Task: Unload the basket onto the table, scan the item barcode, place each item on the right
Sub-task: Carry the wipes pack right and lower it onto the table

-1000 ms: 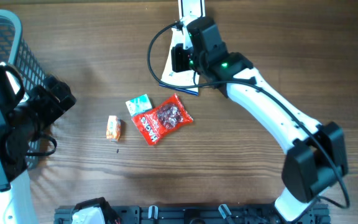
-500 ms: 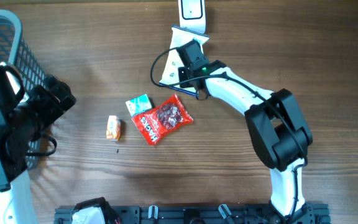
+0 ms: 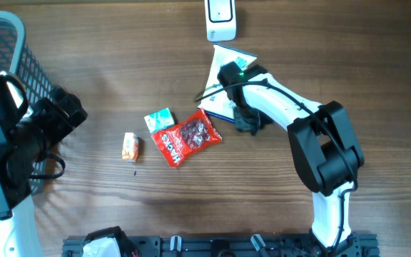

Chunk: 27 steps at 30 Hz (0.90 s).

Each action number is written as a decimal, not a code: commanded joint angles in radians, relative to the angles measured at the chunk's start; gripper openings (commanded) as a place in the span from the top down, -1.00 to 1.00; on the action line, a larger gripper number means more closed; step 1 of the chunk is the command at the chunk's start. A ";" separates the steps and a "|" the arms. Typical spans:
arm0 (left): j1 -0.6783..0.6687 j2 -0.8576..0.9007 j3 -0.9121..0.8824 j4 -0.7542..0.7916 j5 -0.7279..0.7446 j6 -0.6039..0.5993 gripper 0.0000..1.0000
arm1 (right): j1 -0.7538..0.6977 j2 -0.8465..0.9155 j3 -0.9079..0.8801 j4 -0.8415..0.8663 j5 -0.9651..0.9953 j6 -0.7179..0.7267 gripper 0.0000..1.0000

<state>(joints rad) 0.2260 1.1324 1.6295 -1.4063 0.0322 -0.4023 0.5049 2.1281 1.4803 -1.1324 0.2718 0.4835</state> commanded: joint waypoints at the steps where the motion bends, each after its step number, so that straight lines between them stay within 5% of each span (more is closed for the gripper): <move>1: -0.002 -0.001 0.003 0.002 0.009 0.001 -1.00 | -0.002 -0.078 -0.002 -0.061 0.174 0.117 0.92; 4: -0.002 -0.001 0.003 0.002 0.008 0.001 -1.00 | -0.003 -0.233 -0.002 0.017 0.094 -0.005 0.92; 8: -0.002 -0.001 0.003 0.002 0.009 0.002 -1.00 | -0.058 -0.361 -0.002 0.330 -0.323 -0.245 0.87; 19: -0.002 -0.001 0.003 0.002 0.009 0.001 -1.00 | -0.179 -0.061 -0.002 0.940 -0.855 -0.110 0.91; 23: -0.002 -0.001 0.003 0.002 0.009 0.001 -1.00 | -0.208 0.074 -0.002 0.970 -0.771 0.003 0.92; 27: -0.002 -0.001 0.003 0.002 0.009 0.001 -1.00 | -0.293 0.093 -0.002 0.899 -0.705 -0.077 0.92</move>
<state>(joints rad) 0.2260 1.1324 1.6291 -1.4071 0.0322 -0.4023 0.2771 2.2242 1.4796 -0.2115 -0.4690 0.4469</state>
